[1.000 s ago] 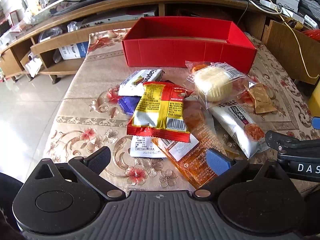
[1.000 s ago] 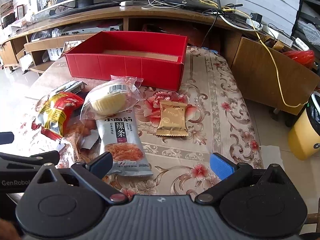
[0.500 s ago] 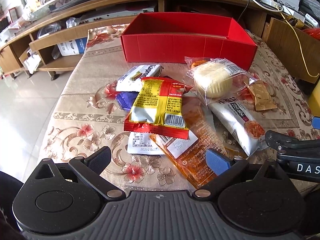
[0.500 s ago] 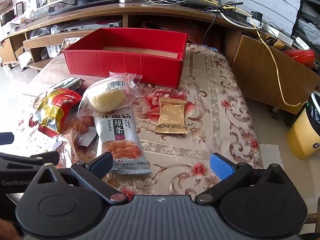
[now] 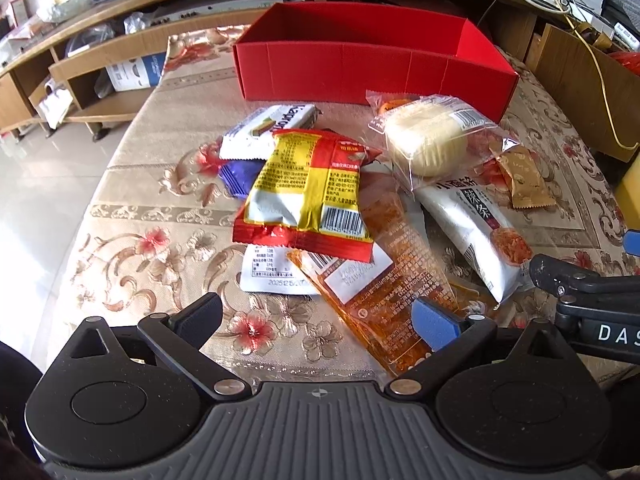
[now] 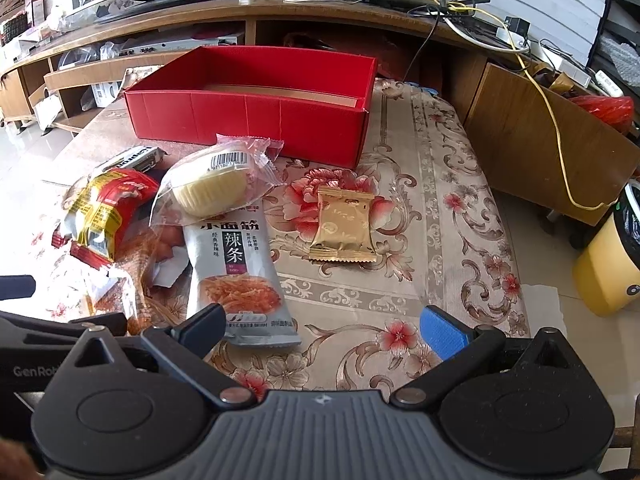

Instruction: Organize snacks

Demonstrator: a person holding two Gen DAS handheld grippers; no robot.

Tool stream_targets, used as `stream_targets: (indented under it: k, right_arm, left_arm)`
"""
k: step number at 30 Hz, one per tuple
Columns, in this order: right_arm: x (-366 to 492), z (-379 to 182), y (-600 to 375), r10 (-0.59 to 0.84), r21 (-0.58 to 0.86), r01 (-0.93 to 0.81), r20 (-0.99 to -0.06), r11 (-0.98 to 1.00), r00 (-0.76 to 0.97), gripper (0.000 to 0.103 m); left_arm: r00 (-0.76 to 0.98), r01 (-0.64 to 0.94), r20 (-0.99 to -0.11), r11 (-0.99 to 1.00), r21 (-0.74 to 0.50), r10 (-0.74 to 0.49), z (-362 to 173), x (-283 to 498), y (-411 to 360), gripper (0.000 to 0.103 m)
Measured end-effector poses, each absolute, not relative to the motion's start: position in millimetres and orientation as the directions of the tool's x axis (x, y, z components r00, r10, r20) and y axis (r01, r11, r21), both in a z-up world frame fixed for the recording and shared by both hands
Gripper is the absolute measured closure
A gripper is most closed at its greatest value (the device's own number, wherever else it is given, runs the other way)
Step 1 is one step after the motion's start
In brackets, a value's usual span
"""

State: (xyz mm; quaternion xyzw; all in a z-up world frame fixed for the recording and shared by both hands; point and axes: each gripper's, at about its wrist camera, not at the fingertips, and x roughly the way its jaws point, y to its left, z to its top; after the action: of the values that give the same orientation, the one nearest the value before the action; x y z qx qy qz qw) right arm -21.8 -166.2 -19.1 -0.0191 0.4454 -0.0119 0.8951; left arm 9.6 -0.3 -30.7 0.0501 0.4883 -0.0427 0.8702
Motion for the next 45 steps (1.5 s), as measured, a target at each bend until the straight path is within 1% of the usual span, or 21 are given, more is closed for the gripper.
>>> stream_targets:
  k: [8, 15, 20, 22, 24, 26, 29, 32, 36, 39, 40, 45]
  right_arm:
    - [-16.5, -13.5, -173.2, -0.022, -0.013, 0.019, -0.792, 1.0, 0.61, 0.0]
    - [-15.8, -5.8, -179.1, 0.009, 0.027, 0.02, -0.781, 0.999, 0.624, 0.0]
    - [-11.6, 9.9, -190.9, 0.059, 0.088, 0.013, -0.761, 0.996, 0.647, 0.0]
    - [-6.6, 15.0, -192.3, 0.065, 0.081, -0.006, -0.753, 0.997, 0.654, 0.0]
    - [-2.3, 15.4, -190.9, 0.069, 0.067, -0.028, -0.755, 0.997, 0.652, 0.0]
    - [1.2, 12.3, -187.6, 0.083, 0.058, -0.061, -0.763, 0.996, 0.641, 0.0]
    - [9.0, 4.7, -181.4, 0.088, 0.026, -0.109, -0.782, 0.994, 0.617, 0.0]
    - [21.0, -3.2, -177.5, 0.102, 0.024, -0.14, -0.808, 0.99, 0.581, 0.0]
    - [36.3, -12.1, -167.8, 0.113, 0.013, -0.186, -0.833, 0.983, 0.541, 0.0]
    - [47.7, -20.4, -158.2, 0.139, 0.03, -0.221, -0.855, 0.975, 0.5, 0.0]
    - [50.6, -22.7, -154.8, 0.145, 0.035, -0.228, -0.86, 0.973, 0.49, 0.001]
    - [48.9, -35.9, -145.8, 0.155, 0.064, -0.215, -0.884, 0.975, 0.442, 0.003]
  left_arm:
    - [0.492, 0.085, -0.869, 0.996, -0.017, -0.057, -34.7, 17.3, 7.9, 0.0]
    - [0.451, -0.027, -0.878, 0.981, -0.194, -0.161, -36.6, 30.3, 13.2, 0.001]
    - [0.45, -0.014, -0.879, 0.984, -0.18, -0.155, -30.4, 25.9, 1.1, 0.001]
    - [0.426, -0.019, -0.891, 0.984, -0.179, -0.154, -34.1, 28.8, -6.4, 0.001]
    - [0.413, -0.017, -0.901, 0.989, -0.149, -0.129, -39.1, 29.5, -16.0, 0.001]
    - [0.405, -0.018, -0.906, 0.99, -0.139, -0.12, -44.4, 29.9, -19.5, 0.001]
    - [0.395, -0.034, -0.909, 0.987, -0.156, -0.13, -47.8, 31.1, -16.7, 0.001]
    - [0.398, -0.033, -0.907, 0.986, -0.165, -0.139, -45.4, 31.2, -8.8, 0.005]
    - [0.4, -0.022, -0.903, 0.983, -0.18, -0.156, -40.0, 29.2, 10.8, 0.007]
    - [0.398, -0.005, -0.906, 0.987, -0.158, -0.143, -38.6, 26.2, 19.4, 0.007]
    - [0.398, -0.006, -0.907, 0.988, -0.153, -0.138, -38.4, 26.5, 22.0, 0.007]
    - [0.401, -0.003, -0.907, 0.99, -0.144, -0.13, -41.3, 30.2, 33.3, 0.005]
